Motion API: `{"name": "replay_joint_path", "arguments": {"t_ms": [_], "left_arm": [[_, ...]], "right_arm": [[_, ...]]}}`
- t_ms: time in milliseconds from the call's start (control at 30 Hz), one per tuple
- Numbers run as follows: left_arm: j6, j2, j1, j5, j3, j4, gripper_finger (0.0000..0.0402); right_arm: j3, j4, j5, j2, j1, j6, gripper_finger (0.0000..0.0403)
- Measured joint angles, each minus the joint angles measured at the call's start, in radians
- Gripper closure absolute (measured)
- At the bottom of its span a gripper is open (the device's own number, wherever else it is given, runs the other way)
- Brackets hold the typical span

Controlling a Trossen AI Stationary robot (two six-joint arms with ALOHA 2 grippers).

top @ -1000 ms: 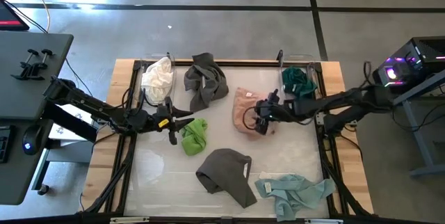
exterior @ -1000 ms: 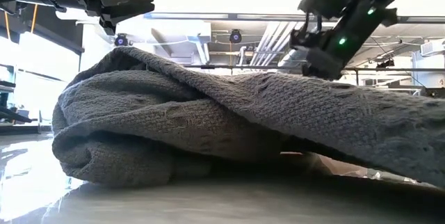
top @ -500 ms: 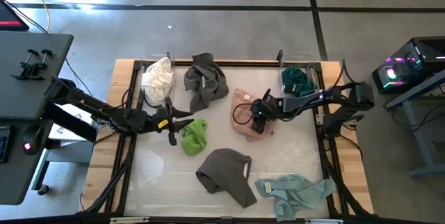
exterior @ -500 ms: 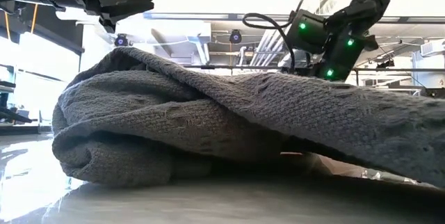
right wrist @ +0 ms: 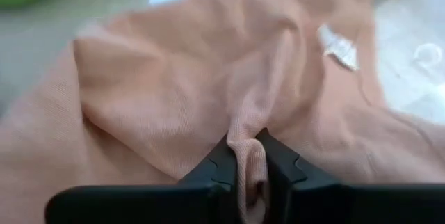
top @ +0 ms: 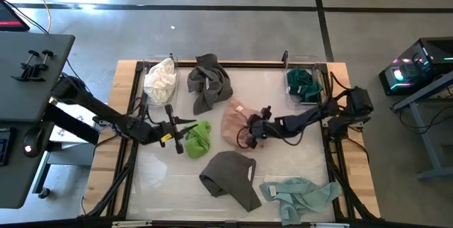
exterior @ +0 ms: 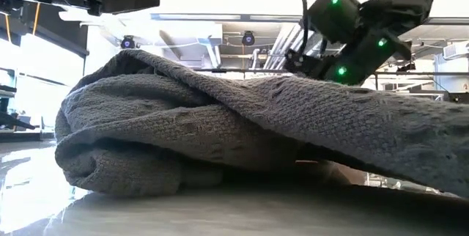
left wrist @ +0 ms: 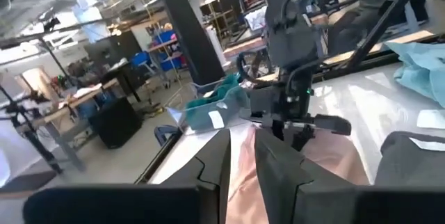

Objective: Sort towels by color in basket
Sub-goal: Put the pink towel into the left transparent bin

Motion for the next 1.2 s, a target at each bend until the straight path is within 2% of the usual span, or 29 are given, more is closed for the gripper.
{"name": "replay_joint_path", "arguments": {"t_ms": [133,300,400,533,633,700,867,967,1200], "left_arm": [[0.007,0.043,0.018,0.057,0.000,0.056,0.0355],[0.043,0.081,0.070,0.355,0.000,0.136,0.0355],[0.162,0.123,0.085,0.426,0.001,0.215,0.0347],[0.355,0.199,0.089,0.432,0.035,0.271,0.0317],[0.410,0.266,0.094,0.433,0.102,0.270,0.0283],[0.430,0.312,0.101,0.433,0.145,0.242,0.0258],[0.470,0.437,0.133,0.422,0.245,0.176,0.0198],[0.471,0.504,0.153,0.377,0.288,0.174,0.0172],[0.471,0.628,0.186,0.365,0.361,0.172,0.0153]], "right_arm": [[0.000,0.067,0.160,0.000,0.043,0.025,0.0391],[0.000,0.225,0.129,-0.008,0.066,-0.039,0.0389],[0.000,0.402,0.122,-0.004,0.070,-0.069,0.0385],[0.001,0.548,0.033,-0.003,0.068,-0.181,0.0390],[-0.013,0.566,-0.079,-0.003,0.051,-0.279,0.0391],[-0.036,0.575,-0.126,-0.002,0.030,-0.256,0.0391],[-0.111,0.730,-0.165,-0.002,0.004,-0.233,0.0391],[-0.177,0.847,-0.204,-0.002,0.002,-0.252,0.0391],[-0.295,1.117,-0.207,-0.003,0.004,-0.207,0.0391]]}}
